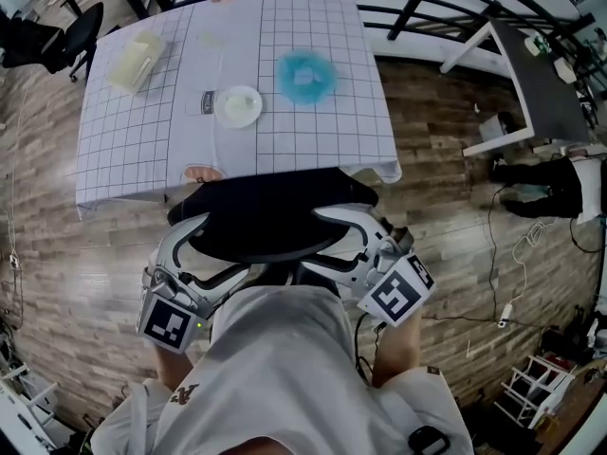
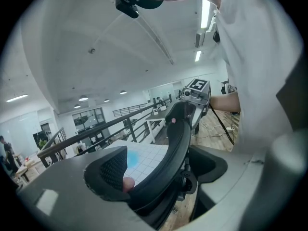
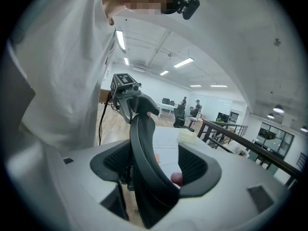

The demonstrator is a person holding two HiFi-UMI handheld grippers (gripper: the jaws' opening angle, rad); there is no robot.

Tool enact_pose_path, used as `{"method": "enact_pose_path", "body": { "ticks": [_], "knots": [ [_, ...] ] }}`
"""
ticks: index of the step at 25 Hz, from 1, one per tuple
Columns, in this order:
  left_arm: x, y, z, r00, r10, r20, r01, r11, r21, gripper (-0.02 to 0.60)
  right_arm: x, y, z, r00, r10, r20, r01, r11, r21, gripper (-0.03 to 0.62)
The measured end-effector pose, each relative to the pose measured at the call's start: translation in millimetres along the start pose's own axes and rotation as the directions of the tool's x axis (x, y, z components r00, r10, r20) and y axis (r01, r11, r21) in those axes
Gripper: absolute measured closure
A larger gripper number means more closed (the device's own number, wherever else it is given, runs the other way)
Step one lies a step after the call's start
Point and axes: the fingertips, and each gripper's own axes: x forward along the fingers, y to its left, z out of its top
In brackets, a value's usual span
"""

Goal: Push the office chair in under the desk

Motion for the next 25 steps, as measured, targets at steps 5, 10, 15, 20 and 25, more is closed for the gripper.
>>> {"method": "enact_pose_path", "body": {
  "ticks": [5,10,15,20,25],
  "knots": [
    [10.0,3.1,3.8,1.000,0.008,0.000,-0.008,1.000,0.001,0.181,-4.0,-9.2,-5.5,1.000,0.013,-0.008,-0.013,1.000,0.001,0.276],
    [15.6,2.8,1.8,1.000,0.007,-0.019,-0.008,1.000,-0.009,0.178,-6.1,-12.0,-9.4,1.000,0.024,-0.008,-0.024,1.000,-0.002,0.276],
    [17.2,5.3,3.9,1.000,0.005,-0.008,-0.005,1.000,-0.007,0.173,-6.5,-14.2,-8.9,1.000,0.023,-0.001,-0.023,1.000,-0.001,0.276],
    [17.6,5.7,3.5,1.000,0.001,-0.007,-0.001,1.000,-0.008,0.173,-5.9,-14.4,-9.7,1.000,0.023,-0.003,-0.023,1.000,-0.002,0.276],
    [17.5,4.7,4.0,1.000,0.005,-0.001,-0.005,1.000,-0.010,0.173,-7.3,-13.5,-10.5,1.000,0.015,0.000,-0.015,1.000,-0.005,0.276]
  ]
}}
